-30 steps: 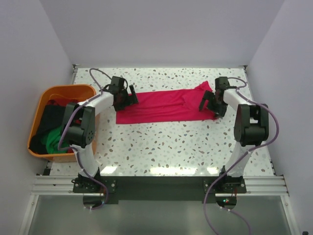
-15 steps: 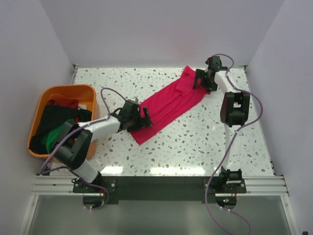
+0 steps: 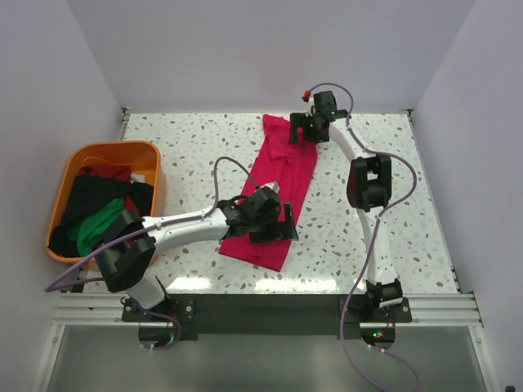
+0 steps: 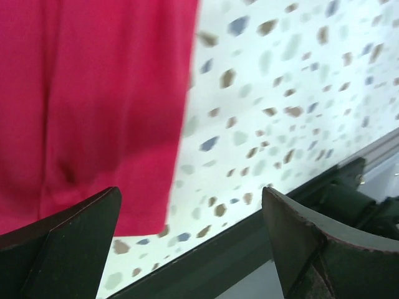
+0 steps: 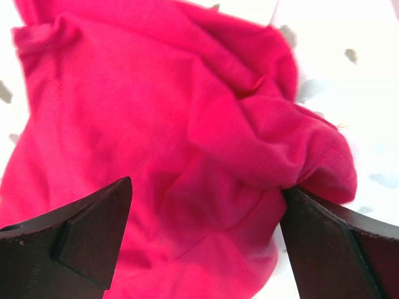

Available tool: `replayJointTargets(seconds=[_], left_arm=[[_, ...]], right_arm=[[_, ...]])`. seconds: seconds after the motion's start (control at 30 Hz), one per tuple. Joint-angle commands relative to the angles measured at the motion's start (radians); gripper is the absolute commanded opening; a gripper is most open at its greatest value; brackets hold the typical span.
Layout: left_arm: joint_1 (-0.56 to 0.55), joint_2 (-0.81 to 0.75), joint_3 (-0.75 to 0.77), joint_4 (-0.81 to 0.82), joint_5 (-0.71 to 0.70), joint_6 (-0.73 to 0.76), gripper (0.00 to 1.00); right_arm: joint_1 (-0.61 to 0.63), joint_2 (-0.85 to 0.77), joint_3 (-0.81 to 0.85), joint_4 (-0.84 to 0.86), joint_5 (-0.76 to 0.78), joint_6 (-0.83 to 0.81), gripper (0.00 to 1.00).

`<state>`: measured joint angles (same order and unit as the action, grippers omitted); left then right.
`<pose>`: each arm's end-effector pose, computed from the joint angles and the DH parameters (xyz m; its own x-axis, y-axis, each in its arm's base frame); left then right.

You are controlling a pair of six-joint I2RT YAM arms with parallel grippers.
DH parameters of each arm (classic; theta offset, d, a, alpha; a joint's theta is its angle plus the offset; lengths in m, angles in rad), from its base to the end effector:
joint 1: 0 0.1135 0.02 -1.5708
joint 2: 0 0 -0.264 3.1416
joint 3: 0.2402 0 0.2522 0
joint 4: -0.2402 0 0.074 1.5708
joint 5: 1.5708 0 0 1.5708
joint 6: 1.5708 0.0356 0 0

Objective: Fold and stack the t-shirts
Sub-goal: Fold the tshirt

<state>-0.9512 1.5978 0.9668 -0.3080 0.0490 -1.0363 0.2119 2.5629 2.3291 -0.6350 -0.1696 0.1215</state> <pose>0.1873 -0.2656 0.1929 -0.9529 -0.1442 -0.2668 0.0195 0.8488 -0.5284 0.5498 0.1244 0.1762 -0.7790 -0.0454 -0.6254 -0.2211 0.9532 0.2062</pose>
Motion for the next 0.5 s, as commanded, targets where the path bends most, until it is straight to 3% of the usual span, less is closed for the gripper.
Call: replayJointTargets(seconds=[0.0, 0.2, 0.3, 0.47], left_arm=[[-0.011, -0.059, 0.119, -0.062, -0.09, 0.021, 1.0], [0.003, -0.199, 0.087, -0.261, -0.273, 0.039, 1.0], [0.072, -0.28, -0.006, -0.358, -0.293, 0.024, 1.0], [0.204, -0.439, -0.243, -0.364, -0.253, 0.036, 1.0]], right_arm=[[0.0, -0.153, -0.017, 0.006, -0.11, 0.043, 0.99], [0.012, -0.355, -0.115, -0.109, -0.029, 0.066, 0.98], [0.033, -0.531, -0.322, -0.143, 0.034, 0.115, 0.99], [0.202, -0.972, -0.935, 0.013, 0.229, 0.24, 0.99]])
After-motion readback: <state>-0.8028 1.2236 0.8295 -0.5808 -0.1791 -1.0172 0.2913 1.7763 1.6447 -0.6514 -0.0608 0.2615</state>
